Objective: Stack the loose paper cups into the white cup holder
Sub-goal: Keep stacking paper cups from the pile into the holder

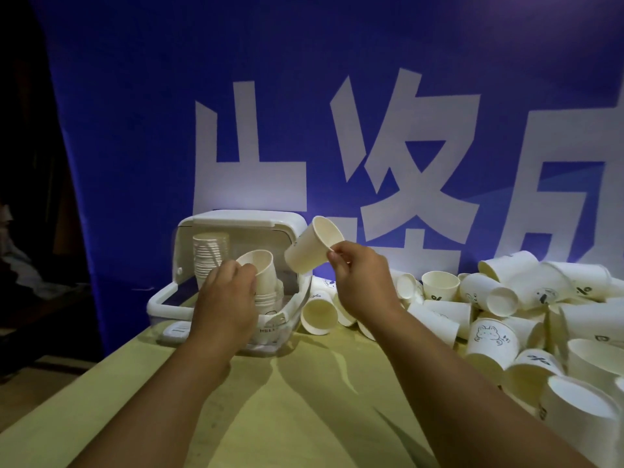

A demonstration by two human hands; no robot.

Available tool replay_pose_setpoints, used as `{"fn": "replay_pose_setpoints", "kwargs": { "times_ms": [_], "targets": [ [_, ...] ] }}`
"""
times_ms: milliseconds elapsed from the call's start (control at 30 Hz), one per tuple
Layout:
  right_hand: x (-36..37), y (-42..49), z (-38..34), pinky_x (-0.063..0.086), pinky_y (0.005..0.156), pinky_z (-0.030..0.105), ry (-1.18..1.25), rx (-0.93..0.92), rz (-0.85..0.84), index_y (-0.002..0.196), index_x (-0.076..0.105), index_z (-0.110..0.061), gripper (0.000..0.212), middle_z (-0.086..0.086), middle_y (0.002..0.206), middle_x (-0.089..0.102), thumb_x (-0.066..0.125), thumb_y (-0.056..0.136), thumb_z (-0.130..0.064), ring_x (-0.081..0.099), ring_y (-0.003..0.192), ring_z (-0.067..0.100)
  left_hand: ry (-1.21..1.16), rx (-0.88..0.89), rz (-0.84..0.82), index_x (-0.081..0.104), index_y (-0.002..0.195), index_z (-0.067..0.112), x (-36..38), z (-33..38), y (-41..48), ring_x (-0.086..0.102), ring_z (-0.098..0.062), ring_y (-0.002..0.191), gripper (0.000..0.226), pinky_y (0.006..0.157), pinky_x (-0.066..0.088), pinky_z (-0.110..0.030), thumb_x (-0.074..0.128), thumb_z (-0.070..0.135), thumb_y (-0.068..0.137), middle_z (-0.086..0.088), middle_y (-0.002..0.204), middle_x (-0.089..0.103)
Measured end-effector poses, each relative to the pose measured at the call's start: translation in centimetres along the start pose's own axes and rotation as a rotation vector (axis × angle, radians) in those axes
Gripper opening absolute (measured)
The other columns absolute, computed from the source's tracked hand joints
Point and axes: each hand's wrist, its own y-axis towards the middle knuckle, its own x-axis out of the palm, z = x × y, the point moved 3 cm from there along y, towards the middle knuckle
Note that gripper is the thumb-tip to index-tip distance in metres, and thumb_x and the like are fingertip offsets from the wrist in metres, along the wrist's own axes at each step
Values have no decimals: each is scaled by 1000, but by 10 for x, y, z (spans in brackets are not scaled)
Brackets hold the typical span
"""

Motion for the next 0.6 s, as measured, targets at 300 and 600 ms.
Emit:
{"fn": "replay_pose_setpoints", "kwargs": {
  "times_ms": [300,600],
  "targets": [
    [36,-4,-16,45,68,25,-93,-139,-72,109,68,-25,20,-3,99,64,52,102,-33,56,84,13,-207,-127,-258,39,133,24,13,8,-9,51,-15,119,42,100,51,-35,58,40,99,6,142,25],
    [54,-14,-18,52,80,27,-225,-228,-227,126,62,-26,25,-1,111,69,53,102,-25,65,94,18,-241,-28,-142,-20,146,61,12,6,-8,51,-16,119,116,93,53,-39,76,34,88,-2,153,29]
  ]
}}
